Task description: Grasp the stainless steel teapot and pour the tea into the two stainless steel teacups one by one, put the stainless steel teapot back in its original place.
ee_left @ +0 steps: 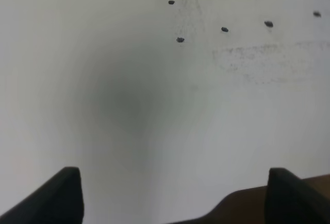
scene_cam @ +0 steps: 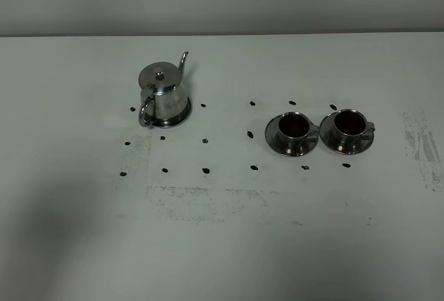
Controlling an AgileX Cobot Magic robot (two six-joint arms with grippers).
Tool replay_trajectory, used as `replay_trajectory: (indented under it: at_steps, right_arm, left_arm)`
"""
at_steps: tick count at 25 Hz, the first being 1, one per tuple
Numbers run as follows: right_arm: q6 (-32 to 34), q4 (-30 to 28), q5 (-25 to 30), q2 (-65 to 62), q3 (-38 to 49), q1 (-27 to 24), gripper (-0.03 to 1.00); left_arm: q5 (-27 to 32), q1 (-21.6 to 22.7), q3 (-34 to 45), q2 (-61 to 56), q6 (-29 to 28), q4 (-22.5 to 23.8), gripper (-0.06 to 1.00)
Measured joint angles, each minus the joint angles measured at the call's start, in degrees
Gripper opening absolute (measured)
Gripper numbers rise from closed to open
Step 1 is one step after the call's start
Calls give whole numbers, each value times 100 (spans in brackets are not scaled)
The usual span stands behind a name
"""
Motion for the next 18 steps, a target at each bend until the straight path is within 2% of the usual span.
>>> replay_trajectory:
  at_steps: [7, 11, 18]
  right_arm:
    - [0, 0, 0, 0, 0, 0, 19]
    - [0, 0, 0, 0, 0, 0, 19]
    - [0, 0, 0, 0, 0, 0, 19]
  left_arm:
    - [-362, 252, 1693, -1399, -439, 431, 69]
    - [-624, 284, 2415, -2139, -714, 448, 69]
    - [-772, 291, 2667, -2898, -721, 590, 69]
